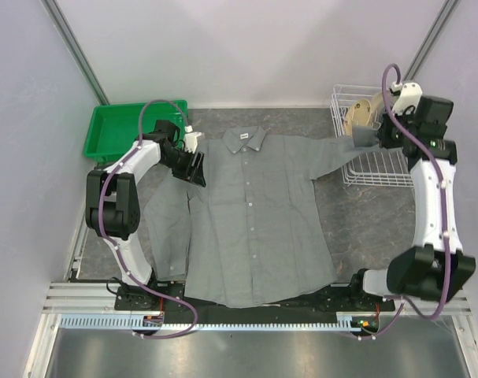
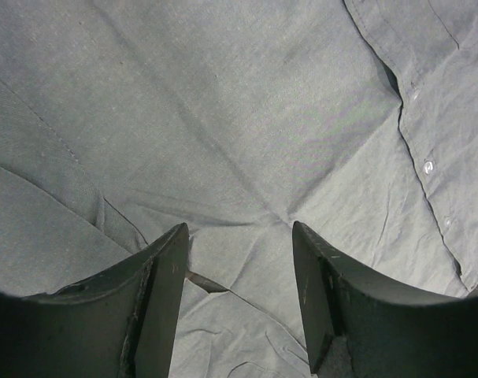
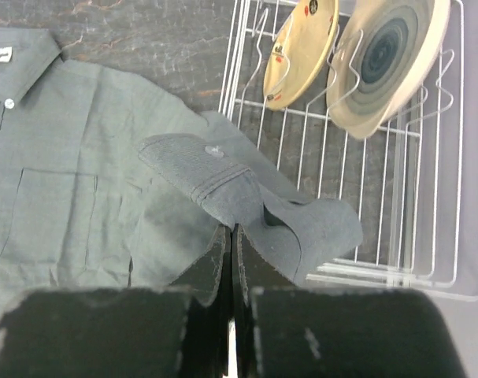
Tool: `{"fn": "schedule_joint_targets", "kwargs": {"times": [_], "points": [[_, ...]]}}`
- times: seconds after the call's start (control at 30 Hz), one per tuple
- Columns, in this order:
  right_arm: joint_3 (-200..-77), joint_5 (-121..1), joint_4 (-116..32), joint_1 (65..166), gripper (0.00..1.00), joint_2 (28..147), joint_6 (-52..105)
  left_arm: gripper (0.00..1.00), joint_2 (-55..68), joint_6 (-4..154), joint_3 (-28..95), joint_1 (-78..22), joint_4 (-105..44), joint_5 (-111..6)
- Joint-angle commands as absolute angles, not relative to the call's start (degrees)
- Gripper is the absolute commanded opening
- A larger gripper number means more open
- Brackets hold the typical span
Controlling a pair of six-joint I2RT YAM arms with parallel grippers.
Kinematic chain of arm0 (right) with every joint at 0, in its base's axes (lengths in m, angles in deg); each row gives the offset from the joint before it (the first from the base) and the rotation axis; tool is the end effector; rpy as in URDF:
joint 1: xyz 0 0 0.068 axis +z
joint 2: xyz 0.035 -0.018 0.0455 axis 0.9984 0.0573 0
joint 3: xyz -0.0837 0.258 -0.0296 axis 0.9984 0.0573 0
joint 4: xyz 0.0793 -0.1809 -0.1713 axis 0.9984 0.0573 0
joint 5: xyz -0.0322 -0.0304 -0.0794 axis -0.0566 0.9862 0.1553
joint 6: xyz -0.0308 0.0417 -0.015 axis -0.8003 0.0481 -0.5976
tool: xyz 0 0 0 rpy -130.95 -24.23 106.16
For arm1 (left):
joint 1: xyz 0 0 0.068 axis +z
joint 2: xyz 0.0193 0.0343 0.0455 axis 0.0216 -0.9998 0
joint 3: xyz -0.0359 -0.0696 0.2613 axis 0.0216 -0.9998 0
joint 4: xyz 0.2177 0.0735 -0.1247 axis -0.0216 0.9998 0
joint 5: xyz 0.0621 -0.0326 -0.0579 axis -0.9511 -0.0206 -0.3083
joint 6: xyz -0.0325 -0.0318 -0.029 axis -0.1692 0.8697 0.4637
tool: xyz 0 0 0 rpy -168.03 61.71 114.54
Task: Pin the brooch onto the clothing
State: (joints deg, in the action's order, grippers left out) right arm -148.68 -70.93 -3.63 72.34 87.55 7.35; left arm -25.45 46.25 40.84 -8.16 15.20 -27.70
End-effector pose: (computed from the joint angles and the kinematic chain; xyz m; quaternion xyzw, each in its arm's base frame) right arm 0.3009 -0.0656 0.3932 -0.0578 0.8738 0.0292 0.4820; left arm 0.3703 -0.0646 0.2048 0.2403 0.9166 -0.2672 0.1754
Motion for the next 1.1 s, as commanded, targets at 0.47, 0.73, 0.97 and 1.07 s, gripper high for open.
{"fn": "schedule_joint_targets", "kwargs": {"times": [0.47, 0.73, 0.97, 1.07], "points": [[-120.8, -40.5, -12.9, 63.0, 0.55, 61.3, 24.8, 0.62, -25.5, 45.2, 43.1, -6.3, 13.8, -25.4], [-126.9, -50.6, -3.6, 58.7, 0.76, 60.6, 15.4, 0.62, -26.5, 46.0, 42.7, -5.3, 13.3, -24.4], [-134.0, -68.7, 11.8, 57.4, 0.92, 76.3, -8.4, 0.62, -25.4, 45.6, 41.9, -5.3, 13.2, -24.1], [-133.9, -70.9, 17.8, 56.7, 0.93, 80.8, -14.7, 0.63, -24.8, 45.5, 41.2, -4.9, 13.2, -22.9]]}}
